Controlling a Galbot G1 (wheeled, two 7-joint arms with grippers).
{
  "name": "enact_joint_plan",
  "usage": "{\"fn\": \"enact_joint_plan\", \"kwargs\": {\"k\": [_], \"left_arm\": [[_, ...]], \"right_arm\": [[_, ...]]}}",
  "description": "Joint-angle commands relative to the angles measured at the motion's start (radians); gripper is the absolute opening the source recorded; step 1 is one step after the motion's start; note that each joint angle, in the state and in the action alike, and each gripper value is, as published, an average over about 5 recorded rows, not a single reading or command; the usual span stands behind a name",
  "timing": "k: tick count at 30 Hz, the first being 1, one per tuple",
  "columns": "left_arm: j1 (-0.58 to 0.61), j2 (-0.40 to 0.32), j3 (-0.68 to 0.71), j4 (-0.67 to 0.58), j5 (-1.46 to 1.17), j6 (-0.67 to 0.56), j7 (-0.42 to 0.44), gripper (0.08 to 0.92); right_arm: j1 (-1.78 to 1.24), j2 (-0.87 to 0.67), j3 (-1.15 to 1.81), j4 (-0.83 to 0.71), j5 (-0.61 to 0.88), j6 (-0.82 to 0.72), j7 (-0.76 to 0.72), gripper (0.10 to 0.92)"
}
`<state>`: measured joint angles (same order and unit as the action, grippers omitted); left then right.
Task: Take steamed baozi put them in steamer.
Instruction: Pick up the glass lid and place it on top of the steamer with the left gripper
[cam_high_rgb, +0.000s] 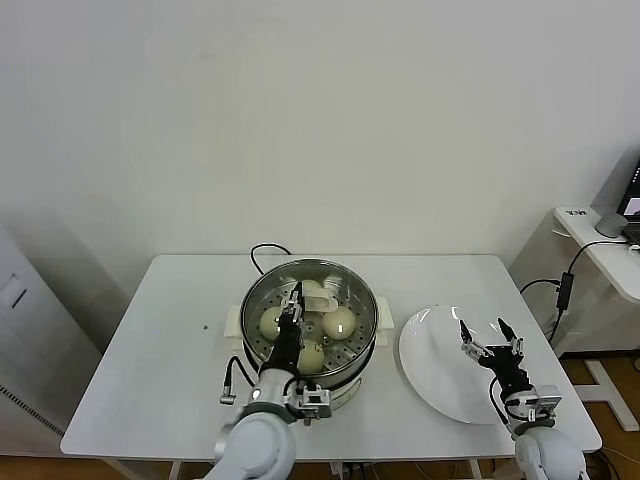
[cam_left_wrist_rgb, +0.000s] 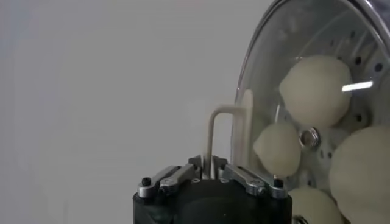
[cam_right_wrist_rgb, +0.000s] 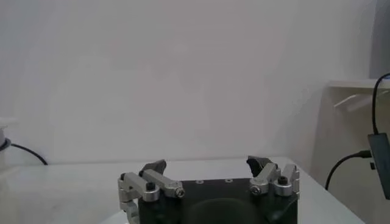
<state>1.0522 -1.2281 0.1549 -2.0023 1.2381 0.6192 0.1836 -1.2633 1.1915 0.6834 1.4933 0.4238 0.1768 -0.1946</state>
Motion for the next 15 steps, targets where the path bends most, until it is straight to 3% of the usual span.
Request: {"fn": "enact_joint_plan", "kwargs": {"k": [1,5,10,15], "left_arm": [[0.086,0.077,-0.185,-0.229,-0.554,-0.303,0.099,0.444],[0.087,0.081,-0.329,-0.286,-1.001,-0.396,0.102,0.557],[0.081,0.048,-0.556,-0.291,-1.648,-0.316,-0.066,0.704],[0.111,0.049,-0.756,-0.208,-1.808,-0.259,-0.189,0.806]], "right_arm": [[0.006,0.003,-0.003,-0.002,0.001,0.002,-0.008,0.823],[0.001,0.006,-0.009,0.009,0.008,-0.006,-0.016,0.823],[-0.005,0.002,-0.016,0.03,0.021,0.018,0.002,0.823],[-0.004,-0.015,-0.018,0.053,0.018,0.002,0.031,0.823]]}}
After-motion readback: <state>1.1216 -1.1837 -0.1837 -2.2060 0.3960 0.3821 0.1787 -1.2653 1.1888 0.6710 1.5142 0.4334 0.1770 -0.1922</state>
